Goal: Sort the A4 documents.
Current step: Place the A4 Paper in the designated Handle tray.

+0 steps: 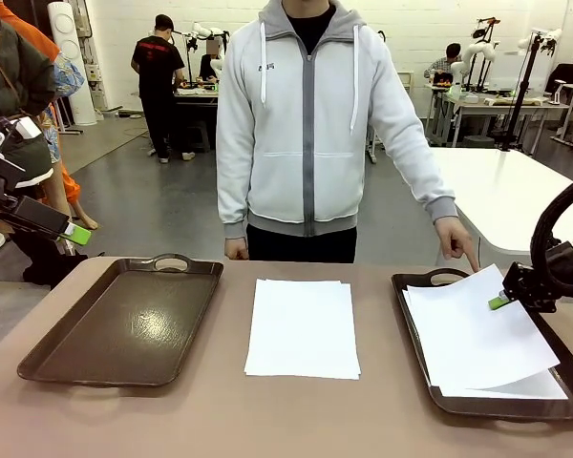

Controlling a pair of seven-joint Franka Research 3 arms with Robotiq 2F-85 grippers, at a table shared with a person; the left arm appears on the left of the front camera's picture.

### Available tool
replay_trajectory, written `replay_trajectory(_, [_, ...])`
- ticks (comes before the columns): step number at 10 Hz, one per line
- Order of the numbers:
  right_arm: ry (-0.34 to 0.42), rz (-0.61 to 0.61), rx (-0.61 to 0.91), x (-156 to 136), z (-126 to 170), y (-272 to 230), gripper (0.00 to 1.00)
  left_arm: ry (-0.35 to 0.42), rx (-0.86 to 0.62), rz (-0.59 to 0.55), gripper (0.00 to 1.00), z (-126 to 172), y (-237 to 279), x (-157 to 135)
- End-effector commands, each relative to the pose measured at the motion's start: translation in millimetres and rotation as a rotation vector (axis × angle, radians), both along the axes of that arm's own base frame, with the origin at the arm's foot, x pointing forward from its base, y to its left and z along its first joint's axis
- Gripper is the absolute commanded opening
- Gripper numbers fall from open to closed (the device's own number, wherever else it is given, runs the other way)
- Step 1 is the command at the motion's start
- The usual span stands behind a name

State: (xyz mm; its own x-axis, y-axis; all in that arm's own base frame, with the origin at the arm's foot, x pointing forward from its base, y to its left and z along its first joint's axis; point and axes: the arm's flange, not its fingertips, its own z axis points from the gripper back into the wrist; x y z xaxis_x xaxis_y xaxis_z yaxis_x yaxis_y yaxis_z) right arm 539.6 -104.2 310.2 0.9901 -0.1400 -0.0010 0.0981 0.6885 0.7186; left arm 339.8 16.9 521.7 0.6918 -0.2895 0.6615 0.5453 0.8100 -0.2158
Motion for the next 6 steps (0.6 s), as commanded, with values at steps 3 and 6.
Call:
replay_trajectory(3, [0.035, 0.006, -0.029, 7.1, 3.8, -2.0, 0.01, 0.002, -0.013, -0.007, 1.0, -0.8, 0.0, 0.5])
replay_trajectory(6, [0.067, 0.039, -0.06, 11.3, 11.5, -2.4, 0.01, 0.002, -0.013, -0.007, 1.0, -0.8, 0.0, 0.5])
